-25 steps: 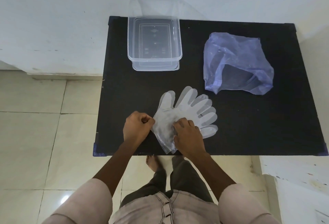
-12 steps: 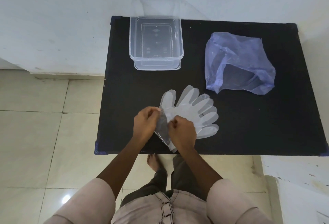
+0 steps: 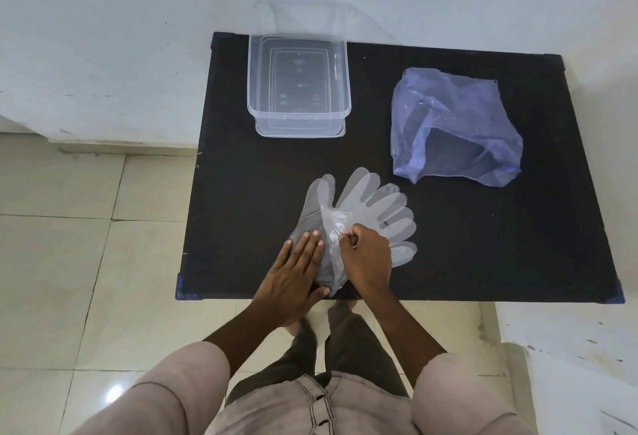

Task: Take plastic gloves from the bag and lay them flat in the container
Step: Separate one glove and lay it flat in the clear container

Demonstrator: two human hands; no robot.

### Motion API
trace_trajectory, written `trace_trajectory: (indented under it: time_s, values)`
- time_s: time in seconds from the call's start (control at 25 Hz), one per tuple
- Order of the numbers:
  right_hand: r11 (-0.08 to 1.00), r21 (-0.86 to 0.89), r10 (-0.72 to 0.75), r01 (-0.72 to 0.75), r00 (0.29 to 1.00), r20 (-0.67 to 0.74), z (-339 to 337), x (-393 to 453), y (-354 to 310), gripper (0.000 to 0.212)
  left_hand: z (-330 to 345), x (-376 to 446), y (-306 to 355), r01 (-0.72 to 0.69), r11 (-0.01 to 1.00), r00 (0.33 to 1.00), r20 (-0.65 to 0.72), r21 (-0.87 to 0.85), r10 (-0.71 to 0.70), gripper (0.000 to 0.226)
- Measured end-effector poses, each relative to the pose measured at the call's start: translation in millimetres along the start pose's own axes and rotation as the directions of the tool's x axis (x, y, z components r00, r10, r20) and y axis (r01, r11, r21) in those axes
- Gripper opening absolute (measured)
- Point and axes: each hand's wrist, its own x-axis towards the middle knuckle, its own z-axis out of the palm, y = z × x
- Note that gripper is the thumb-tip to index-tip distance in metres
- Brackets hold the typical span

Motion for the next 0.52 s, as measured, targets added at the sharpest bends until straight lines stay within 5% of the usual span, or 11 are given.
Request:
trace_trajectory:
  time_s: [0.52]
  values:
    - [0.996,0.009,-0.091,0.092,0.991,-0.095,-92.6,28.8,-2.2,0.030,-10.5,-1.5,0.8,0.009,0.999,0.995,0.104,0.044,-0.014,0.087]
